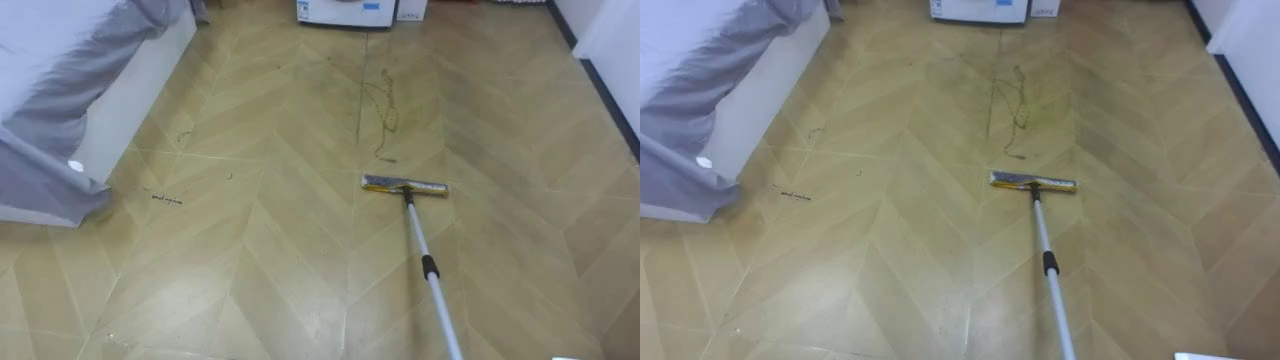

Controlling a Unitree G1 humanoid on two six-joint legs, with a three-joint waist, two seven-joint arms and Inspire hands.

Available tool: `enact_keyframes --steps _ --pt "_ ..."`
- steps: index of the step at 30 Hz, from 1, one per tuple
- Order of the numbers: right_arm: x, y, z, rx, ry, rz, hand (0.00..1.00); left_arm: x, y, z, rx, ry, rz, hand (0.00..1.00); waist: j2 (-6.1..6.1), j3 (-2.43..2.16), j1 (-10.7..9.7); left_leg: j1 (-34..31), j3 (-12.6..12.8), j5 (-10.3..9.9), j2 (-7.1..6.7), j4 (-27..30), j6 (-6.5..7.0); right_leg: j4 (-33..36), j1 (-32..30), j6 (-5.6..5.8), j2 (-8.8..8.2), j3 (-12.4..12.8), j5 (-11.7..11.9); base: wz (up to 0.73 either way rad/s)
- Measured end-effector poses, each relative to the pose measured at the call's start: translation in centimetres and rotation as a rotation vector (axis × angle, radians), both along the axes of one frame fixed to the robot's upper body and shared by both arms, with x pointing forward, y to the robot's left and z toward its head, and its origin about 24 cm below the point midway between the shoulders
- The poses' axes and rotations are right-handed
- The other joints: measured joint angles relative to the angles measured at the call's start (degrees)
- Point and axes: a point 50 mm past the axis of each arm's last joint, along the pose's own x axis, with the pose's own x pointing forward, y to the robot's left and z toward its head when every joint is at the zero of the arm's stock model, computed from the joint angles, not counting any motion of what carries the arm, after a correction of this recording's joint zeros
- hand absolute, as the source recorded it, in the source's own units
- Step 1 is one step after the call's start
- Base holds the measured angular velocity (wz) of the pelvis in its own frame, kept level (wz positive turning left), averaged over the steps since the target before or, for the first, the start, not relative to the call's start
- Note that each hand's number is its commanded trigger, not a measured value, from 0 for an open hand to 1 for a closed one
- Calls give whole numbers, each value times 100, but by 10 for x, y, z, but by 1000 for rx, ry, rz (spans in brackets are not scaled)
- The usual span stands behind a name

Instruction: Mop floor

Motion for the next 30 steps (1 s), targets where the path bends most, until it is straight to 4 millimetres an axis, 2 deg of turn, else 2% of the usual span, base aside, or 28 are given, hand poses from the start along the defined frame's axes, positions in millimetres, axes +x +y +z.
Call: enact_keyframes --steps 7,14,21,24,30 --pt "1 -2 0 2 0 1 100 4 0 0 -4 -3 -21 0 -2 2 -3 -14 -1 -3 0 30 3 10 2 0 -5 -29 0 0" --pt "1 -4 1 1 1 4 100 -1 0 -1 -17 16 -15 0 13 4 -5 -63 -8 -28 2 118 16 19 4 1 -13 -108 1 2" --pt "9 -12 3 -11 -14 15 100 12 0 -1 -21 -8 -34 0 48 1 -13 -431 -55 -32 10 295 15 128 -317 -2 -3 -106 3 2" --pt "6 -11 3 -10 -7 8 100 16 0 -1 -21 -15 -48 0 63 -5 -17 -528 -76 -32 7 327 17 195 -463 -3 -5 -99 3 1" --pt "16 -13 3 -27 -22 12 100 34 0 0 -17 -50 -72 0 99 -22 -91 -1123 -141 -30 14 585 15 380 -993 -5 6 -119 4 4"
